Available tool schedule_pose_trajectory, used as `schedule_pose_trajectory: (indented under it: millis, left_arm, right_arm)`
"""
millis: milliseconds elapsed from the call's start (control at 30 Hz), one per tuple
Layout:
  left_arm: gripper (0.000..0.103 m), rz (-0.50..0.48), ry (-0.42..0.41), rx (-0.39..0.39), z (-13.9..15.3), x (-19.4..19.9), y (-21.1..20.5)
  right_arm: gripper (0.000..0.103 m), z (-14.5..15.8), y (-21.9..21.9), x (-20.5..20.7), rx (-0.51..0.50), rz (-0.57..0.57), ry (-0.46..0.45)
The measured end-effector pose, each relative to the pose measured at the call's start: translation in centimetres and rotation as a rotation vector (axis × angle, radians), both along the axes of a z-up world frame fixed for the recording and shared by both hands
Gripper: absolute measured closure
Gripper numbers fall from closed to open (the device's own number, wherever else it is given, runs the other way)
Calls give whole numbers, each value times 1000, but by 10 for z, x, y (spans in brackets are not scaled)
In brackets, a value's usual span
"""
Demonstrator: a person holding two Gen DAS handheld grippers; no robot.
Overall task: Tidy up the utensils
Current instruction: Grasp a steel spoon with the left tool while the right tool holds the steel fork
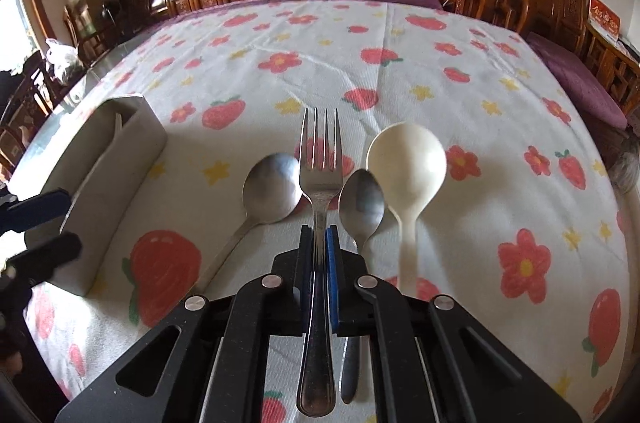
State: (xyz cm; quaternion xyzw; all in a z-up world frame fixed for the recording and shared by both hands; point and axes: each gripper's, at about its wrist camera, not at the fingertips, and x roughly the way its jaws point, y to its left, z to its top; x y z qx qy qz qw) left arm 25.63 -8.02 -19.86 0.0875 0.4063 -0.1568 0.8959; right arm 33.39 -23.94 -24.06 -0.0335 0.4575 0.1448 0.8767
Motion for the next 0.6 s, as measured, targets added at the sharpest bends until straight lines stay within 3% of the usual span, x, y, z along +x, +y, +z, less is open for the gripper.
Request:
schedule_pose_trajectory:
  millis: [467,600]
  left_arm:
    - [64,-49,149,1,-41,50,-56]
    - [74,-50,187,21,-56,62,-65]
  right_arm:
    - [95,7,-34,-2,6,-25,-39]
    - [95,6,-42,-1,21,-36,-37]
